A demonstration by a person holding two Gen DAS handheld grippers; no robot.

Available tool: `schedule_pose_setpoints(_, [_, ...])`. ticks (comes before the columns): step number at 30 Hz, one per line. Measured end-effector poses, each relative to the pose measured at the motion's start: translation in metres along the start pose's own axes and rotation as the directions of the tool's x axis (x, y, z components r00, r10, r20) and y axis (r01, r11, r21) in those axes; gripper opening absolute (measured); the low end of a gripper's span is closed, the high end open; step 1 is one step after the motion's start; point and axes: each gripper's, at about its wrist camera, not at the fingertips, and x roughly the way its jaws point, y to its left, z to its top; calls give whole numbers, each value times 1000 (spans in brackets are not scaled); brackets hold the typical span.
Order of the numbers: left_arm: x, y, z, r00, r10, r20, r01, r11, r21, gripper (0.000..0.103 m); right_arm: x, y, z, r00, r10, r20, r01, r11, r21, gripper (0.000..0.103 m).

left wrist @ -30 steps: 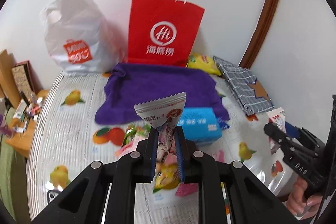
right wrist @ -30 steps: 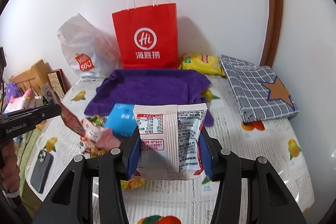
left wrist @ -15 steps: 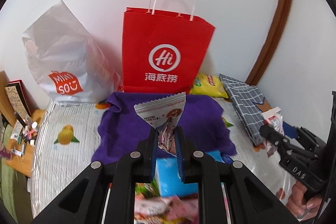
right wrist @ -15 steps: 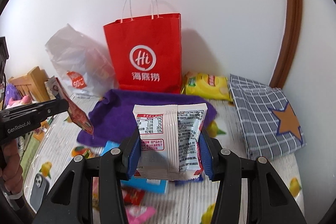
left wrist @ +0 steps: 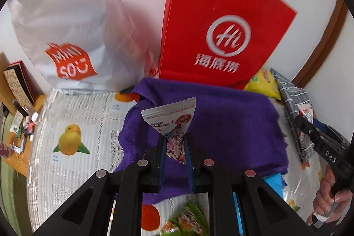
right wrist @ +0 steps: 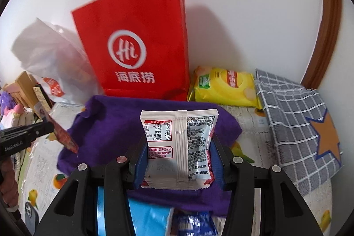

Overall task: Organize snacks
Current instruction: 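Release the pink stick snack on the purple towel while the right tool releases the white packet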

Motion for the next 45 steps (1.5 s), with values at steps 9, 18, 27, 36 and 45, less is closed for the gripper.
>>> schedule_pose_setpoints(9, [47,-7,14,998,15,-58,-15,1000,2,16,45,-2,22,999,26,-23,-26,1000,-1,49])
schedule_pose_setpoints(18, [79,-20,31,998,14,-58,-12,999,31,16,87,-9,8,991,28,-129,-29,1000,-7,49])
schedule_pose_setpoints(27, [104,-15,28,993,25,-115,-23,1000,15,16,111,-10,-1,983,12,-185,-17,1000,-22,50])
schedule_pose_setpoints(36, [95,-6,28,994,24,-110,-24,1000,6,16,131,-15,-7,972,24,-236,-22,1000,9,50])
schedule_pose_setpoints(45, [86,-12,29,995,11,-95,-10,1000,10,29,125,-11,-2,969,53,-242,-50,999,21,62])
